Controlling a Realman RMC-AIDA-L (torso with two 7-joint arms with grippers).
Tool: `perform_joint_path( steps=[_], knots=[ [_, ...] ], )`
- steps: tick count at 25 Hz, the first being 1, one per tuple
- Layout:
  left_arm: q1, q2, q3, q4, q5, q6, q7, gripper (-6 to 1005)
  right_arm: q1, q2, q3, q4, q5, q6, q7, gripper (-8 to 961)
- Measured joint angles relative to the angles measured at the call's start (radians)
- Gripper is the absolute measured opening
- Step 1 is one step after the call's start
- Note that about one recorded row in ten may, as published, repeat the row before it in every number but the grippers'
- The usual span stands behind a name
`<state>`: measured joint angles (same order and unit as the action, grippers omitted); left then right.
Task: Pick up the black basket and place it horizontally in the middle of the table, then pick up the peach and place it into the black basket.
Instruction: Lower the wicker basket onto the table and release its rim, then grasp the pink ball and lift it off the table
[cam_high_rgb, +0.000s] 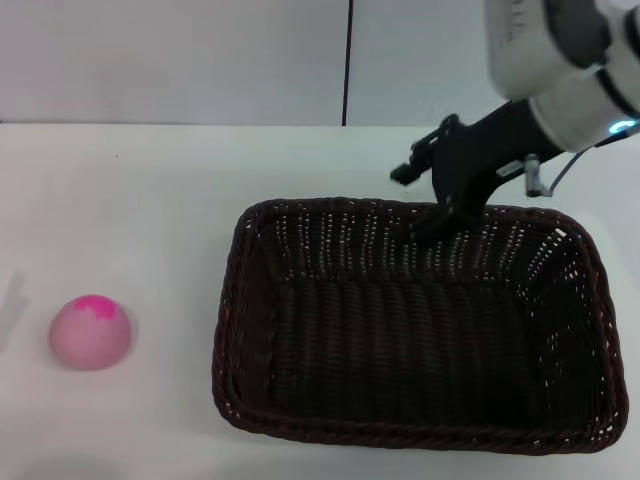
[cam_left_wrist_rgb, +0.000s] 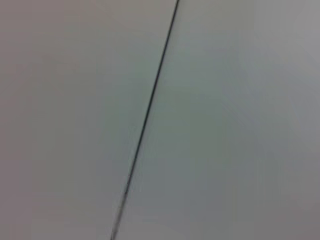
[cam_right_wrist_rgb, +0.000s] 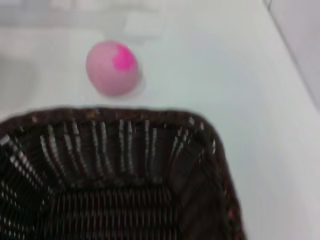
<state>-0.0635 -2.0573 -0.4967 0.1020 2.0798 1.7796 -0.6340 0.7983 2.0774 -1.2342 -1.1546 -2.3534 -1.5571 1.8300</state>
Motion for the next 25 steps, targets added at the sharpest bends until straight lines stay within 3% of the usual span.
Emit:
perform_joint_path(
  steps=[1, 3, 4, 6, 8, 9, 10, 12, 14, 16, 19, 25],
  knots=[
    [-0.003, 0.002, 0.014, 0.011, 0.0, 0.009, -0.01, 859, -0.023, 0.0, 0.002, -0.039, 0.016, -0.008, 0.002, 438],
    [-0.018, 0.01, 0.071, 0.065, 0.0, 0.036, -0.059, 859, -0.077, -0.001, 0.012, -0.137, 0.059, -0.035, 0.015, 589],
    [-0.04, 0.017, 0.146, 0.154, 0.001, 0.063, -0.13, 856, -0.146, -0.001, 0.028, -0.241, 0.119, -0.051, 0.036, 664],
    [-0.048, 0.02, 0.176, 0.19, 0.0, 0.072, -0.157, 851, -0.182, -0.001, 0.037, -0.282, 0.159, -0.052, 0.041, 706],
    [-0.073, 0.029, 0.279, 0.303, 0.001, 0.102, -0.243, 845, -0.273, -0.001, 0.054, -0.358, 0.279, -0.038, 0.042, 747],
    [-0.088, 0.033, 0.372, 0.409, 0.001, 0.123, -0.316, 842, -0.367, 0.0, 0.074, -0.404, 0.408, -0.014, 0.033, 768],
    [-0.088, 0.033, 0.372, 0.409, 0.001, 0.123, -0.316, 839, -0.367, 0.0, 0.074, -0.404, 0.408, -0.014, 0.033, 768],
    [-0.097, 0.031, 0.437, 0.491, 0.001, 0.129, -0.364, 834, -0.461, 0.003, 0.106, -0.424, 0.538, 0.004, 0.014, 768],
    [-0.104, 0.015, 0.531, 0.596, 0.001, 0.123, -0.409, 828, -0.565, 0.006, 0.158, -0.381, 0.716, 0.005, -0.027, 768],
    [-0.104, 0.011, 0.557, 0.615, 0.001, 0.116, -0.413, 822, -0.594, 0.006, 0.172, -0.347, 0.772, 0.001, -0.045, 768],
    [-0.096, 0.001, 0.663, 0.646, 0.001, 0.051, -0.408, 814, -0.688, 0.004, 0.206, -0.162, 1.01, -0.033, -0.176, 768],
    [-0.092, -0.002, 0.752, 0.64, 0.028, -0.054, -0.399, 797, -0.727, 0.001, 0.268, 0.053, 1.205, -0.122, -0.279, 768]
  ],
)
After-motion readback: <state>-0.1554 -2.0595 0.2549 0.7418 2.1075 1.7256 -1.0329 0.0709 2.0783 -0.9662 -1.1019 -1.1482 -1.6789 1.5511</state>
